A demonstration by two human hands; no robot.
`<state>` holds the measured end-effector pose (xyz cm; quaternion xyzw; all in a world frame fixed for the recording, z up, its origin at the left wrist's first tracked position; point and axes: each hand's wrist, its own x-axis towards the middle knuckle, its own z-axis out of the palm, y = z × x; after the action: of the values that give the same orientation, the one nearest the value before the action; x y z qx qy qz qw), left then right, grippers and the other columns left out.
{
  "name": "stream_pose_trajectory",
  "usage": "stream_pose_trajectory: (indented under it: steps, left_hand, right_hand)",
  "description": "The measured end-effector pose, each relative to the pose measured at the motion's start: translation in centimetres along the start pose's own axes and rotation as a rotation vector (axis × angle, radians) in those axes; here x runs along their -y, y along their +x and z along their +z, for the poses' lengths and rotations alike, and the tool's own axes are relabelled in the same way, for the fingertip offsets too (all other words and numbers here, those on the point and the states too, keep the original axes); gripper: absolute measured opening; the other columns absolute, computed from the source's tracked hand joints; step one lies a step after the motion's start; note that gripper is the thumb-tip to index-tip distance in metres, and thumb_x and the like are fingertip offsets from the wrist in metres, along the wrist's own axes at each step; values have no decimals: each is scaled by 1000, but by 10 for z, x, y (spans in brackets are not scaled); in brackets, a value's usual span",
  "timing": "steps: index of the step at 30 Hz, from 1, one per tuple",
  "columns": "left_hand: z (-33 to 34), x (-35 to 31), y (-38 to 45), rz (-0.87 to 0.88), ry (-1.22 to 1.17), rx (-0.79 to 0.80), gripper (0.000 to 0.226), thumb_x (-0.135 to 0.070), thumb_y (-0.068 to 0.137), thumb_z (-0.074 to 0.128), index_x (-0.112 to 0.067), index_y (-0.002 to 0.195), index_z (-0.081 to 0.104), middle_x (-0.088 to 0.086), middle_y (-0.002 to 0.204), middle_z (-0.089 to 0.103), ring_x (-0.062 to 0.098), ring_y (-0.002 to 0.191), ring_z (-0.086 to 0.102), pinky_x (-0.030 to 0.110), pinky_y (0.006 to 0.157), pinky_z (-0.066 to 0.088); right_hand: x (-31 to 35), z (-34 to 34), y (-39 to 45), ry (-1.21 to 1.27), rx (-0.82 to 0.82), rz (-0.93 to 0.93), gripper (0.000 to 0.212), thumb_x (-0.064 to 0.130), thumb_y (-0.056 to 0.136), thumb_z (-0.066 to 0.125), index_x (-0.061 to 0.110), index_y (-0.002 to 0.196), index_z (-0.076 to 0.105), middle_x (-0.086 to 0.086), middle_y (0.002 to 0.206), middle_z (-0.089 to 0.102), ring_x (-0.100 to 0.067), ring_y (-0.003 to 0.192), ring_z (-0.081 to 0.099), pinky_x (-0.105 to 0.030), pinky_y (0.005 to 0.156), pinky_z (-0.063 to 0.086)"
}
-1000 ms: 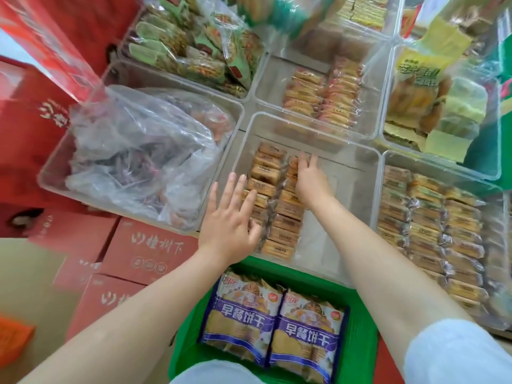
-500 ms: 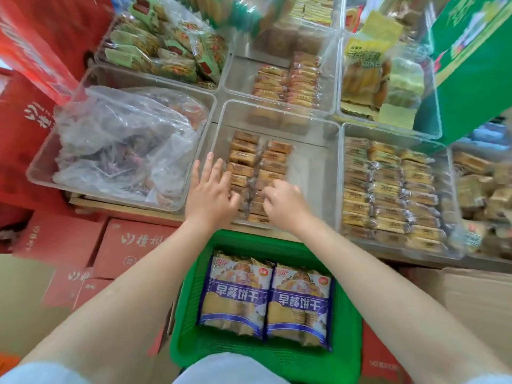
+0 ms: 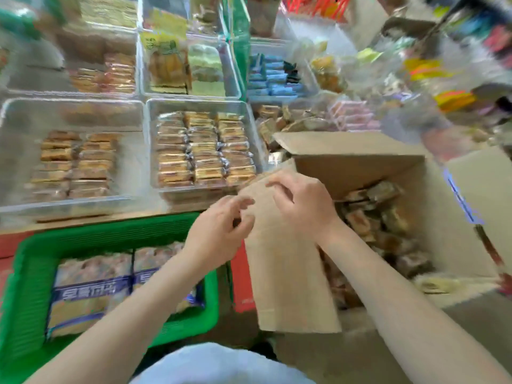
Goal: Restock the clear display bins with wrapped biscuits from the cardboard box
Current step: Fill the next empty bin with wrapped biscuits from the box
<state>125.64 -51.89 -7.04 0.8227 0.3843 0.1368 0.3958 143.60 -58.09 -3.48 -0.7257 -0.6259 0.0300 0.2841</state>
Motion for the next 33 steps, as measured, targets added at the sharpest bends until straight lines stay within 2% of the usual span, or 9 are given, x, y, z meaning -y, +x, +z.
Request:
stream_pose_trajectory:
  steps: [4,8,13,18,22,24,27,30,33]
  left_hand:
    - [84,-82,-12,-74,-181,-46,65,-47,93,59,-36,151,31,-4,150,35,12,137,34,31,113,34]
    - [142,-127,-19,-198,-113,-85,83,-47,90,63,-33,158,16,-3,168,0,15,154,5,34,122,16]
    - [147,-135,-15,-277,27,-191,87,-26,93,67,-35,160,12,-5,168,11,9,151,15,21,105,23]
    - [147,-134,-16,-289,50,-172,85,-20,96,61,-37,160,10,-9,168,11,5,147,20,18,104,20]
    - [142,-132,-19,-285,29,-157,83,-19,96,59,-39,160,10,-13,168,12,-15,137,16,17,103,23]
    - [143,-134,-19,-282,41,-160,83,-19,96,59,-39,160,10,-13,168,11,-18,131,18,17,101,24]
    - [144,-133,-18,-282,68,-178,82,-19,97,58,-40,160,9,-13,168,12,-5,132,25,19,96,27]
    - [146,-134,-18,-274,66,-199,79,-26,98,57,-40,160,10,-13,168,12,-2,139,22,20,100,29]
    - [151,-138,-17,-282,73,-230,83,-41,96,58,-37,160,5,-10,168,8,4,150,12,30,116,25]
  right_hand:
    - [-87,-51,-43,6,-9,5,26,18,93,47,12,99,71,1,93,72,-19,83,66,-33,70,52]
    - [-164,-66,-71,-126,439,83,24,29,101,49,19,116,65,0,110,68,-21,97,64,-40,75,55]
    - [-186,-49,-85,-249,907,-74,57,45,95,62,22,145,46,-1,136,56,-24,119,58,-35,86,53]
    - [-172,-2,-87,-168,979,-211,59,43,93,66,27,146,45,-1,132,57,-20,106,60,-29,73,48]
    - [-174,31,-90,-244,1073,-261,59,31,95,64,28,149,42,-3,145,51,-26,120,58,-40,93,53]
    - [-181,40,-89,-189,1060,-208,53,28,92,65,24,143,50,-3,134,59,-25,114,61,-37,89,54]
    - [-188,36,-74,112,1053,112,42,33,89,69,20,128,62,0,117,67,-17,96,66,-29,76,55]
    - [-193,2,-51,695,1027,524,33,31,99,58,15,128,60,-5,111,72,-19,95,71,-34,80,60]
    - [-200,-41,-34,1300,1037,622,34,25,104,41,8,130,55,-18,119,68,-31,102,69,-39,85,57]
